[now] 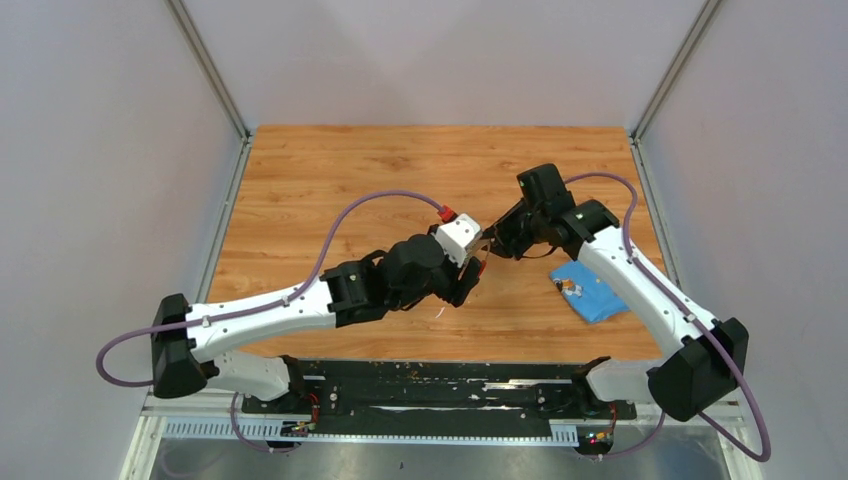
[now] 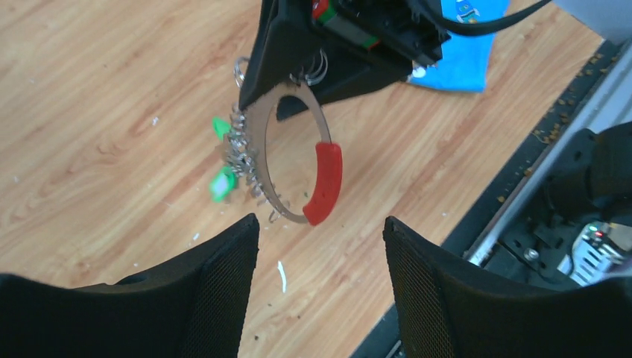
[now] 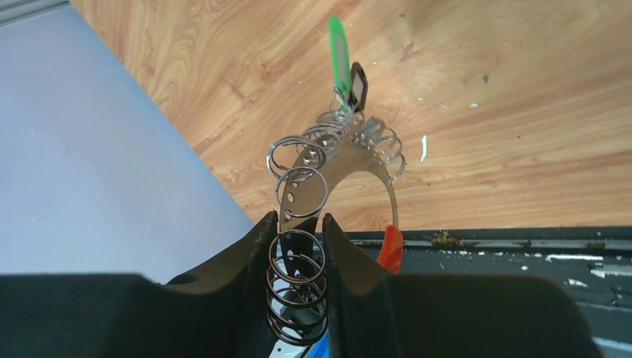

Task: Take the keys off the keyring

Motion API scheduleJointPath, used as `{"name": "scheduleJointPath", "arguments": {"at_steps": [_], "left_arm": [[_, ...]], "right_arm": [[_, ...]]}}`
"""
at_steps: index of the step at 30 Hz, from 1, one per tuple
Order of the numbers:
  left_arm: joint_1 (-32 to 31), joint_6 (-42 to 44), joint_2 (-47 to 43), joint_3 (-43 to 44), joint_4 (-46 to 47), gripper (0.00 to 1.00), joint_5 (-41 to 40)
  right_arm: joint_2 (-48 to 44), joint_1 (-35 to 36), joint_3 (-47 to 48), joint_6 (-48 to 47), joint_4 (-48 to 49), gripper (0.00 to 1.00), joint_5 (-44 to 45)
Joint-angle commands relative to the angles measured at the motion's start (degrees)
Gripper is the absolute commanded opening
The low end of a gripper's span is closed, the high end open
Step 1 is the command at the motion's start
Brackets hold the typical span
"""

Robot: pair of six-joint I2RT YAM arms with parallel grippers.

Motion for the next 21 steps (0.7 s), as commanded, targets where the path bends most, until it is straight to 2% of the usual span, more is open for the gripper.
{"name": "scheduleJointPath", "arguments": {"at_steps": [1,5,11,15,21], "left_arm": [[-3.09,6.5,2.95,0.57,5.82,0.66,-9.83],[-4.7,8.24,5.52,-0.5,8.98,0.68,-14.46],[-5.46,9.61,9.55,-1.37,14.17,0.68,-15.57],[-5.84,9.32,12.77,-0.94,14.98,0.65,-17.43],[-5.91,8.56,14.8,-4.71,23.91,0.59,-25.33]], "right_arm": [[0.72,1.17,2.74,6.06,-7.57,0.01,1.58],[1.06,1.15,4.04,7.24,-8.39,0.01,1.14],[1.56,1.12,5.23,8.47,-9.3,0.01,0.11],[1.44,1.11,5.39,9.23,-9.36,0.01,-0.58],[0.03,1.16,4.82,10.16,-9.27,0.01,-0.92]]}}
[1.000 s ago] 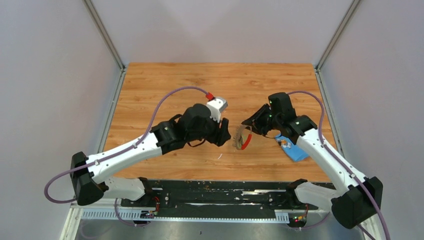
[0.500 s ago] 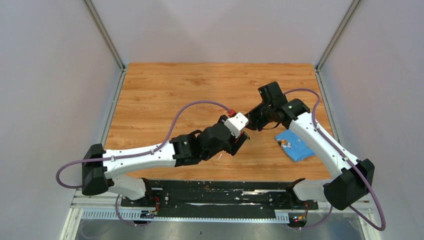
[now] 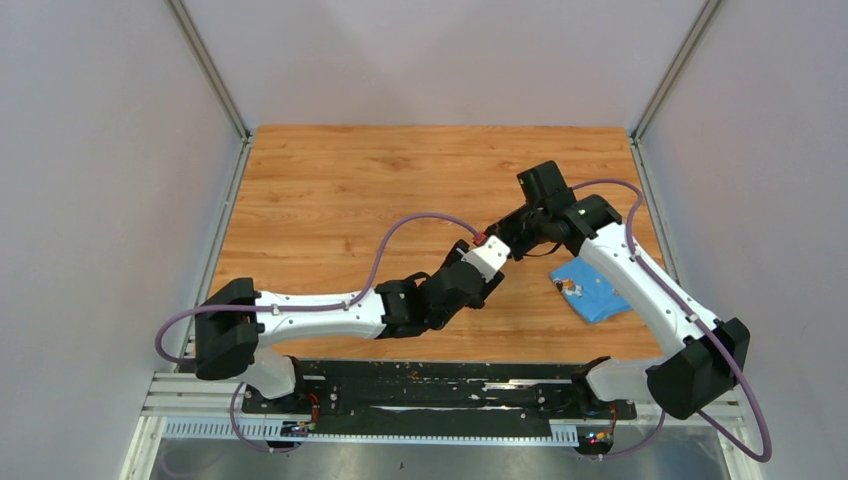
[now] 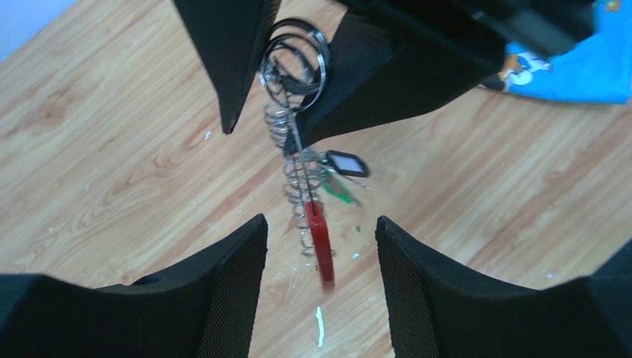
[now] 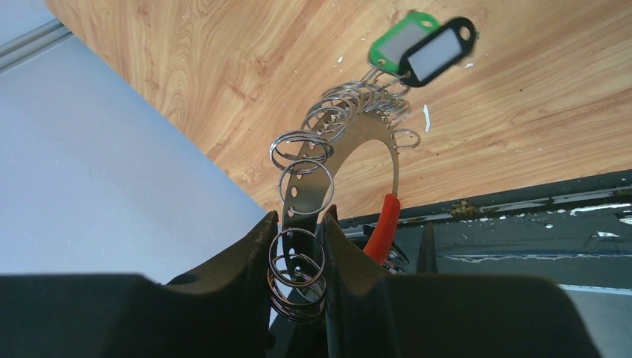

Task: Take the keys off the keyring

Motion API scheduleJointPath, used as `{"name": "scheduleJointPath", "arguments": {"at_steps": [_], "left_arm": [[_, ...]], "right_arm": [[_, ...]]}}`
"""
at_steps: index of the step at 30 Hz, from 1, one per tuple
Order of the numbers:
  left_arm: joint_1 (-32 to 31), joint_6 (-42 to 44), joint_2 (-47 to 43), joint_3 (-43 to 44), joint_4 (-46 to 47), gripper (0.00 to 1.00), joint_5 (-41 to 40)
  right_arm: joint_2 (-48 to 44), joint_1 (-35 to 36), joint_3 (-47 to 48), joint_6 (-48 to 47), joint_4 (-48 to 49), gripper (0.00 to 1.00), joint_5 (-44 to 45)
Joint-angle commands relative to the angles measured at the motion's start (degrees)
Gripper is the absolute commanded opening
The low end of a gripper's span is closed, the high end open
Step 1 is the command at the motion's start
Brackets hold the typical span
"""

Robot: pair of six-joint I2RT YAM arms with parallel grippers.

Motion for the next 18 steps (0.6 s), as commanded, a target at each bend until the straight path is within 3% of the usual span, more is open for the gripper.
{"name": "scheduleJointPath", "arguments": {"at_steps": [1,3,9,10,12,14,16,18], "left_arm": [[-0.42,-0.43,0.78,-2.52,9.19,0.56,-8.49],[-0.39,0.08,0.8,-2.88,11.31,0.48,-8.82],[-0.07,0.55,2.75,-2.12,12.43,0.03,-5.77],[0.29,-0.17,2.06,-2.46,12.35,0.0,-5.3],[2.64,-3.33,-0.45,-3.61,12.22,0.0,1.83],[6.09,-7.15,-3.28,-4.12,10.09,0.0,10.0],[9.38,-10.19,-5.17,-2.67,5.57,0.0,18.11],[13.04,-13.0,-5.82,0.86,-1.24,0.0,26.02]], "right_arm": [[-1.66,0.69,0.88,1.77,-2.0,0.01,-0.67],[-2.56,0.66,-0.12,2.17,-1.92,0.01,-0.83],[-5.34,0.56,-1.62,-0.22,0.96,0.01,-0.39],[-5.4,0.58,-1.22,-2.1,1.09,0.03,-0.22],[-5.21,0.59,0.13,-7.27,1.27,0.32,-0.01],[-4.93,0.59,1.39,-13.8,1.74,0.74,-0.03],[-6.01,0.59,1.33,-19.77,2.89,0.94,0.83],[-8.69,0.6,0.24,-25.06,5.03,1.0,3.89]]}}
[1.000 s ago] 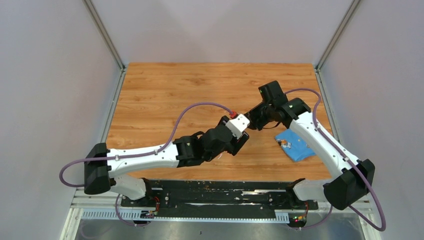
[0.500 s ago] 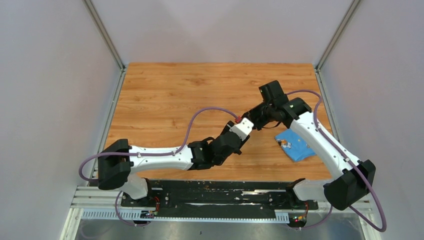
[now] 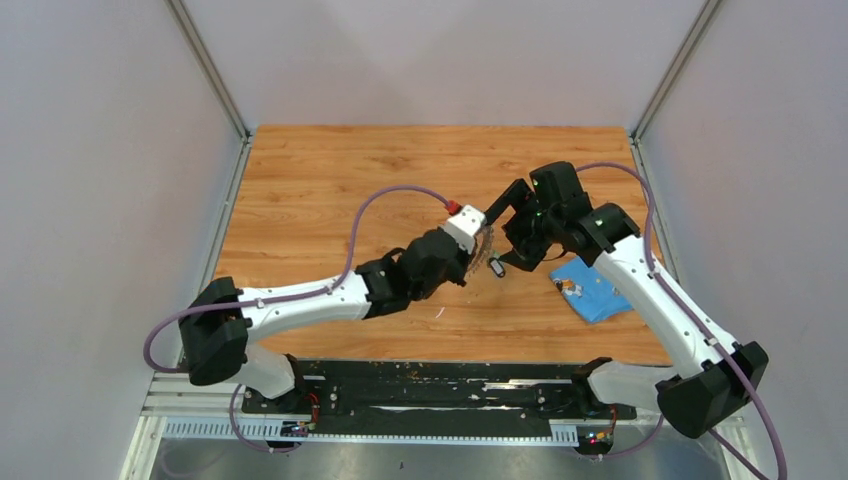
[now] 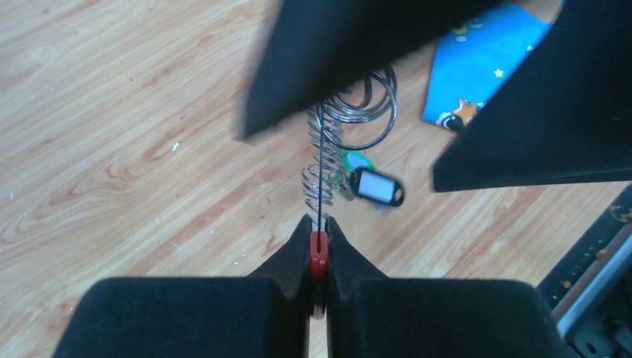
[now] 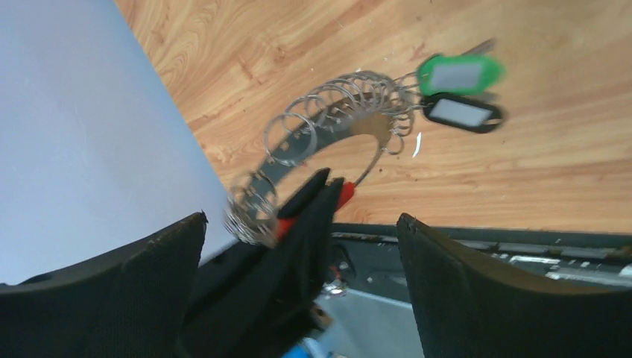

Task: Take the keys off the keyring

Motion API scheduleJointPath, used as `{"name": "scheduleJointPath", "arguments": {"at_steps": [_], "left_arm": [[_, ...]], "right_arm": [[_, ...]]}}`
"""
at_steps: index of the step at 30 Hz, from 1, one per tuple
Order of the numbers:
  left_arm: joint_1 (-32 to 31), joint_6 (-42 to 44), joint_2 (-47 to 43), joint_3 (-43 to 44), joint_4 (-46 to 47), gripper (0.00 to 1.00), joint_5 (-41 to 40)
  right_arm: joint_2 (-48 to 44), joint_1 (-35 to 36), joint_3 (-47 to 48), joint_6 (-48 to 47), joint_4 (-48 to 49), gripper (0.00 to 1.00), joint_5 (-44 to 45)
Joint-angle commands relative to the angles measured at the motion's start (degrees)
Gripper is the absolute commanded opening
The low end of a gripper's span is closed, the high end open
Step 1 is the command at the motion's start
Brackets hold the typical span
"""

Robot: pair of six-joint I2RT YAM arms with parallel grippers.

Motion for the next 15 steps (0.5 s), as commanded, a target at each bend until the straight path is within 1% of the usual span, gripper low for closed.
{"name": "scheduleJointPath", "arguments": {"at_steps": [1,4,5,8,9,10,13,15], "left_arm": [[7.31,-8.46,-3.78,6.4,-14.25,0.0,20.02],[12.13,-10.75,-3.59,12.17,-25.37,0.0,30.81],[14.79,-12.19,-3.62,13.77,-28.14,0.0,34.78],[22.32,-21.07,-3.05,13.23,-33.03,0.0,52.62],[24.21,-23.44,-2.94,12.13,-33.48,0.0,57.92],[25.59,-25.45,-3.2,10.72,-34.06,0.0,61.58],[26.53,-28.25,-4.8,6.94,-35.72,0.0,67.15],[26.53,-28.64,-5.62,4.08,-36.05,0.0,70.39]], "right_arm": [[-5.55,0.53,0.16,-16.67,3.84,1.0,5.92],[-10.95,0.57,-1.6,-25.52,7.46,1.0,9.96],[-13.02,0.58,-2.67,-27.6,8.3,1.0,11.13],[-19.36,0.53,-8.31,-34.6,13.46,1.0,11.17],[-21.22,0.51,-10.48,-35.98,14.92,1.0,9.41],[-23.49,0.58,-12.97,-37.58,17.34,0.99,7.4],[-29.32,0.58,-24.84,-39.1,29.35,0.94,-0.54],[-29.22,0.74,-30.75,-38.34,38.29,0.9,-7.25]]}}
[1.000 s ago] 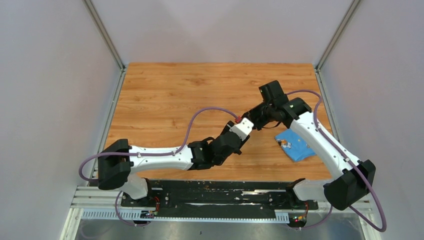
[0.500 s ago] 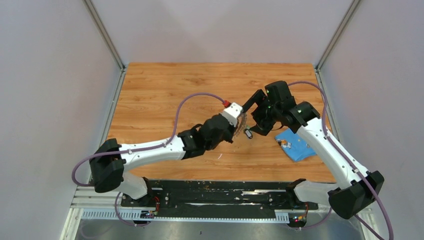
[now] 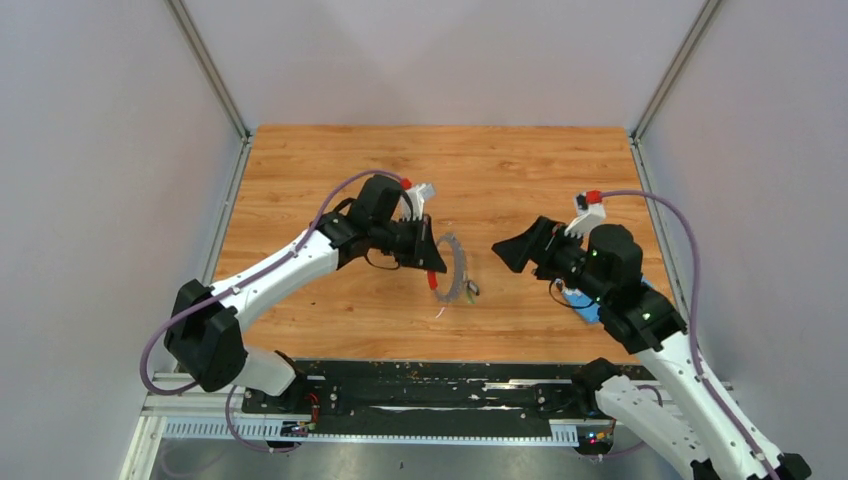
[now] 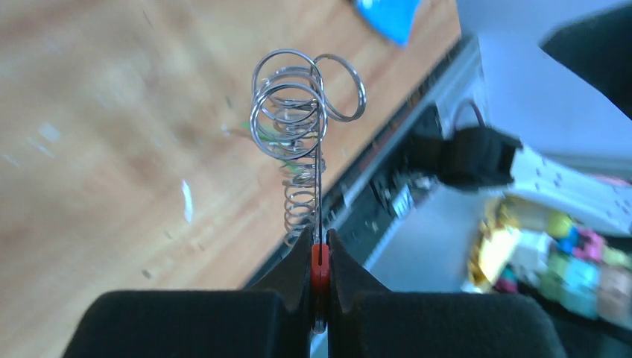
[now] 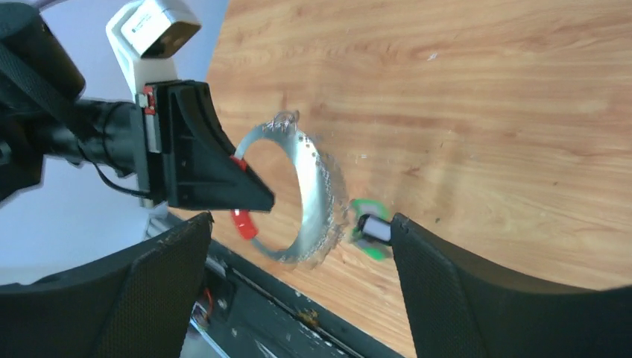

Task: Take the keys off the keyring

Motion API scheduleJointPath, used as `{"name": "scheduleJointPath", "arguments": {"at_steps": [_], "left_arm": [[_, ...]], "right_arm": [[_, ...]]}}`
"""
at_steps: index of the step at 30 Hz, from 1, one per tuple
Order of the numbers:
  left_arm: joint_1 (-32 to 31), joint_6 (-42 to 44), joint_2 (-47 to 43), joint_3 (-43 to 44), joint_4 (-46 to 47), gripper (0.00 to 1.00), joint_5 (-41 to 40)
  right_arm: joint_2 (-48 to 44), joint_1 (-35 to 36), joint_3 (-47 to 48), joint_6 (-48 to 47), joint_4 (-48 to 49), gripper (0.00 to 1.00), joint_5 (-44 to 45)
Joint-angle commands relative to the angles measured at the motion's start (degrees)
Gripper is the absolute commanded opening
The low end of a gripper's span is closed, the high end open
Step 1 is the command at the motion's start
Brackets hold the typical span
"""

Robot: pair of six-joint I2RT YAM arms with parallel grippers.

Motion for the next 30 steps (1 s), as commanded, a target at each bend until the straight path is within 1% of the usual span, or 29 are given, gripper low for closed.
{"name": "scheduleJointPath", "arguments": {"at_steps": [1,3,4,5,6,8,14,16,19,20,22,25,26,28,29,30], "left_arm": [[-0.63,-6.31,-3.01,-5.99,-6.08,0.0,17.78],[-0.59,-6.41,-4.51,-8.95,-6.06,0.0,19.56],[-0.59,-5.81,-5.66,-9.92,-6.71,0.0,19.05],[-0.59,-5.14,-6.92,-10.67,-7.81,0.0,18.35],[-0.59,-5.57,-8.02,-11.64,-7.0,0.0,19.03],[-0.59,-6.95,-9.95,-13.25,-5.02,0.0,20.5],[-0.85,-4.27,-12.33,-11.87,-3.63,0.0,24.64],[-0.97,-4.09,-12.36,-11.23,-1.91,0.0,26.65],[-1.37,-5.38,-12.67,-10.52,2.07,0.0,28.56],[-1.57,-5.71,-12.86,-10.19,3.22,0.0,29.03],[-1.76,-5.18,-12.77,-9.07,3.19,0.0,28.79],[-1.83,-4.57,-12.67,-8.22,3.45,0.0,28.06],[-1.82,-4.78,-12.41,-8.2,4.15,0.0,28.07],[-1.82,-5.32,-12.01,-8.66,5.95,0.0,28.76],[-1.82,-5.0,-11.65,-8.71,6.35,0.0,28.83],[-1.78,-4.6,-11.26,-8.65,6.58,0.0,28.69]], "right_arm": [[0.64,1.11,-12.58,-5.54,20.77,0.86,-16.07],[3.48,3.59,-13.13,-9.23,22.34,0.8,-20.68],[4.27,5.38,-13.4,-11.57,22.29,0.79,-20.53],[4.55,7.41,-13.71,-14.46,22.3,0.79,-19.05],[4.7,9.0,-14.16,-15.95,22.81,0.8,-18.36],[5.34,10.46,-14.85,-17.27,23.9,0.82,-20.22],[7.11,10.74,-16.12,-17.38,28.06,0.86,-27.34],[7.36,10.73,-16.48,-17.05,29.13,0.86,-29.41],[8.65,10.74,-16.41,-15.52,31.03,0.81,-33.82],[9.02,10.67,-16.84,-13.3,32.7,0.79,-35.82],[9.2,10.67,-17.95,-10.03,35.55,0.71,-37.84],[8.13,10.7,-19.51,-5.74,38.06,0.53,-38.5],[7.89,10.69,-19.75,-4.23,38.67,0.44,-38.53],[7.76,10.6,-19.79,-1.71,39.18,0.22,-38.1],[7.84,10.54,-19.81,-0.5,39.66,0.08,-37.76],[8.12,10.42,-19.82,0.73,40.1,0.02,-37.21]]}}
